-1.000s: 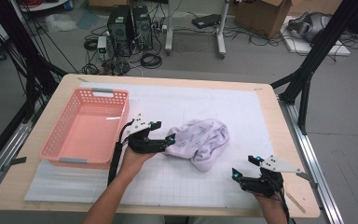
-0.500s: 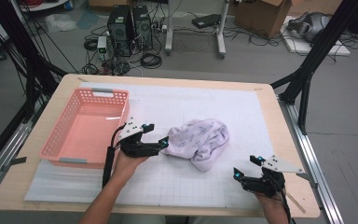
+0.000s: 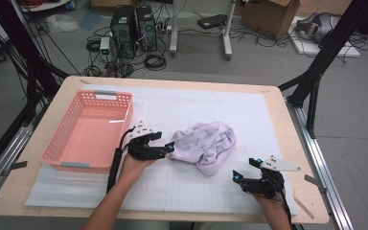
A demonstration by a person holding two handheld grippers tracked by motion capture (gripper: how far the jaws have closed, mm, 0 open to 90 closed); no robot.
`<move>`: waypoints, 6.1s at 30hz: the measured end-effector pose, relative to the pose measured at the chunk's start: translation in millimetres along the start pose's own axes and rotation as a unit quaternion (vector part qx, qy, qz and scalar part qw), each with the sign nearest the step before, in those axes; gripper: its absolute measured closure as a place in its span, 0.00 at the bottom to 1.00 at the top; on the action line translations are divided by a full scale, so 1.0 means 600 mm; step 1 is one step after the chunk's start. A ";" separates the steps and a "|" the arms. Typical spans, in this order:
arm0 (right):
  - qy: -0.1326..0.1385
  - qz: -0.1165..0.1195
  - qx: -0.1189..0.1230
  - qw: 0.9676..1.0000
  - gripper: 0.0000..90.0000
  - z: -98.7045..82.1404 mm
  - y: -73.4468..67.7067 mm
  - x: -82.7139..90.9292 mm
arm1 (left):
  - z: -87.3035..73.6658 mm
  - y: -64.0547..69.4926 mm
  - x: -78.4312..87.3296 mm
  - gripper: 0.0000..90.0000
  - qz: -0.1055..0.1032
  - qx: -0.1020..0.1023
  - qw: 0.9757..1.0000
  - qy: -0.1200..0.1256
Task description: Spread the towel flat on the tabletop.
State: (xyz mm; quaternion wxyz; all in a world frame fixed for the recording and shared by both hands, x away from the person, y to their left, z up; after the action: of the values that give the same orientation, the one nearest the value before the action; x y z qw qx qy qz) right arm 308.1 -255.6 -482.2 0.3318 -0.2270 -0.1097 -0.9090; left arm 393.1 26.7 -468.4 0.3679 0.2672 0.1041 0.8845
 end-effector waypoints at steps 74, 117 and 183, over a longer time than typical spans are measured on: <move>-0.084 0.126 0.038 0.988 0.74 0.007 -0.033 0.027 | 0.019 0.010 0.018 0.97 -0.002 -0.027 0.999 0.028; -0.138 0.150 0.134 0.970 0.89 0.180 0.015 -0.233 | 0.015 0.003 0.016 0.97 0.021 -0.055 0.998 0.027; -0.061 0.034 0.017 0.997 0.47 0.035 0.011 -0.077 | -0.002 -0.005 0.016 0.87 0.062 -0.030 0.997 -0.035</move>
State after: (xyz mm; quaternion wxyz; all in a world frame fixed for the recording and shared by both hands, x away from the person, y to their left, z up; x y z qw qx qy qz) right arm 351.0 -227.5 -485.8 0.3589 -0.2798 -0.1370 -0.8798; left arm 388.3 35.8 -466.8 0.3237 0.2932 0.0481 0.8983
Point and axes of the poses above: each handheld gripper's, and its own axes: x roughly backward along the jaws, z roughly out of its top, y roughly to its right, the point moved 9 cm from there along -x, roughly forward along the jaws, and after that the axes turned 11 degrees about x, right-handed, at the moved point
